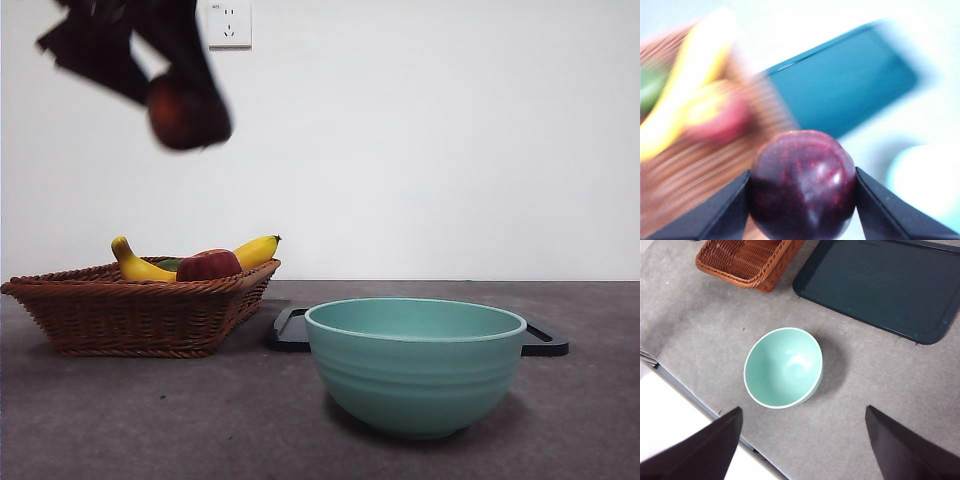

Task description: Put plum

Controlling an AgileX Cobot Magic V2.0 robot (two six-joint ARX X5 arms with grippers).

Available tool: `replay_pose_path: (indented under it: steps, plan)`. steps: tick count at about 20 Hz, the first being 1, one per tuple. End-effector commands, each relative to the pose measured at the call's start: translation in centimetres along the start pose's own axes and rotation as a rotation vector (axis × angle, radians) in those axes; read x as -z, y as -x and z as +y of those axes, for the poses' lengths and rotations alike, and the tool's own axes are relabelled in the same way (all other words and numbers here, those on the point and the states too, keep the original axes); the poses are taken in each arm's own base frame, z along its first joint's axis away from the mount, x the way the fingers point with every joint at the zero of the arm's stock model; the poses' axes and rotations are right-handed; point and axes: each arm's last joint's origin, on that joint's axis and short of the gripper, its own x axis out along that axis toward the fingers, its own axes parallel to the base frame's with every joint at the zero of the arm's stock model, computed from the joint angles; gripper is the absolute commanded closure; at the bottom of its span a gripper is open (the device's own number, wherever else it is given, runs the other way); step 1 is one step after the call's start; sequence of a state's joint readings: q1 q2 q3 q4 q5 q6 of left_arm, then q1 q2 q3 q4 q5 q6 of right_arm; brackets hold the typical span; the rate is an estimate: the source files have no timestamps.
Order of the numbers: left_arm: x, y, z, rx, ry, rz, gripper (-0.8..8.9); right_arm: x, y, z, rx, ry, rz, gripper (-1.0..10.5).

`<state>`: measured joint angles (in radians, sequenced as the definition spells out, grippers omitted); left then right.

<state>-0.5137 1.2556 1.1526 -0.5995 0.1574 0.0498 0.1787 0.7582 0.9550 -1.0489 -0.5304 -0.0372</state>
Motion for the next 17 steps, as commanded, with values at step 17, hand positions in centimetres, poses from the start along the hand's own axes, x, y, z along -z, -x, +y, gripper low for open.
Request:
replay_pose_path:
  steps: [17]
  plan:
    - [4.0, -13.2, -12.9, 0.299, -0.308, 0.257, 5.78, -0.5, 0.3, 0.3, -0.006, 0.010, -0.022, 5.5]
